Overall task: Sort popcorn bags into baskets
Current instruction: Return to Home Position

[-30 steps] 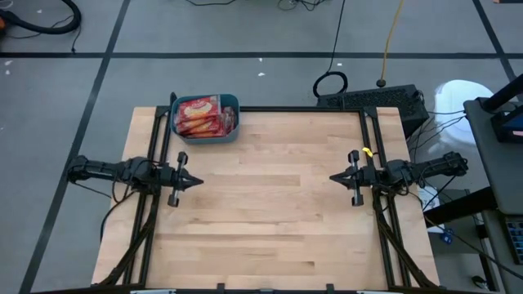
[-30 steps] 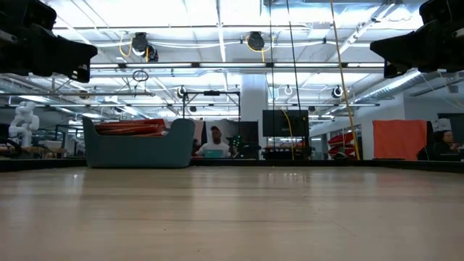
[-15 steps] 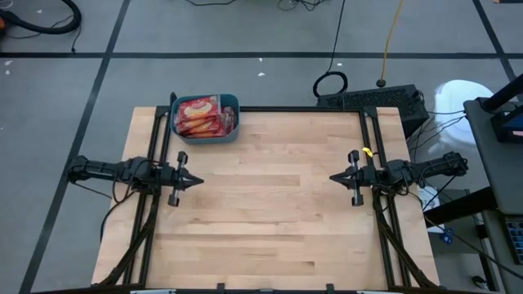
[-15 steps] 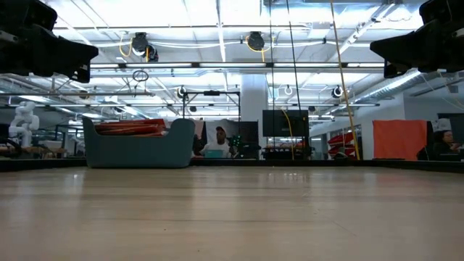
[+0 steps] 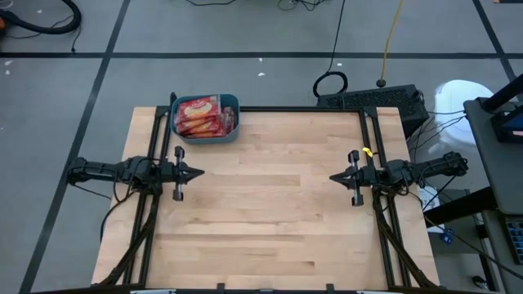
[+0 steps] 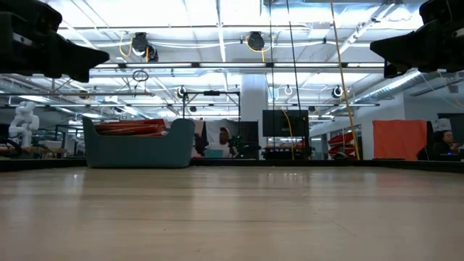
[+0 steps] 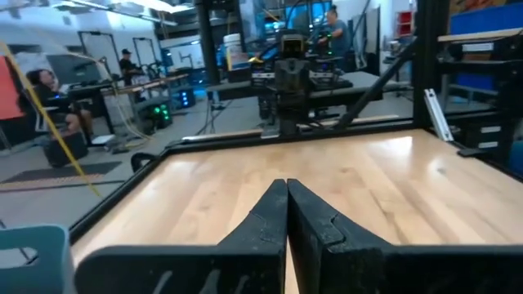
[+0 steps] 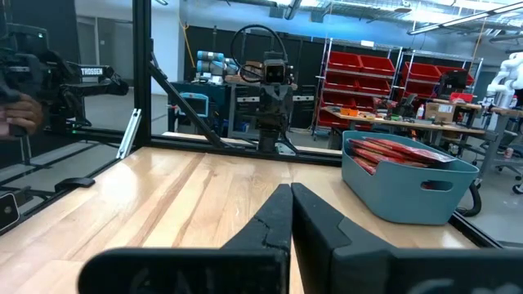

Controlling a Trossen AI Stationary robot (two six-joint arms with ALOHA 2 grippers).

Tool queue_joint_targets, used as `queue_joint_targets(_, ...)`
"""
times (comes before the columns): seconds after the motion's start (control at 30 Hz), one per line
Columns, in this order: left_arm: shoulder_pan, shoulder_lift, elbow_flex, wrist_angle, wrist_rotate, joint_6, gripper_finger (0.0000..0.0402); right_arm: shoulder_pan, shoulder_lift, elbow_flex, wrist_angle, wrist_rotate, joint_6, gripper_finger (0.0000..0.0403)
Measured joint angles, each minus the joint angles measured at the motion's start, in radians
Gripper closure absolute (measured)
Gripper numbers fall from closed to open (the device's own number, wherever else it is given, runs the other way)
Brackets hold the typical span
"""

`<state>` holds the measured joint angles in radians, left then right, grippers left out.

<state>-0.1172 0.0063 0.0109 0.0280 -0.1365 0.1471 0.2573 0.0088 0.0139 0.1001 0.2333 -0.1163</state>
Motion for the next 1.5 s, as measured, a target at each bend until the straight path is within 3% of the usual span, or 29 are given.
queue_joint_targets(0.3,0.011,0.0,0.0,-0.002,0.025,-0.089,0.0392,0.0,0.0,0.0,0.0,0.0,0.0,0.0403)
queue_joint_targets(1.5,0.011,0.0,0.0,0.0,0.031,-0.073,0.0389,0.0,0.0,0.0,0.0,0.0,0.0,0.0403)
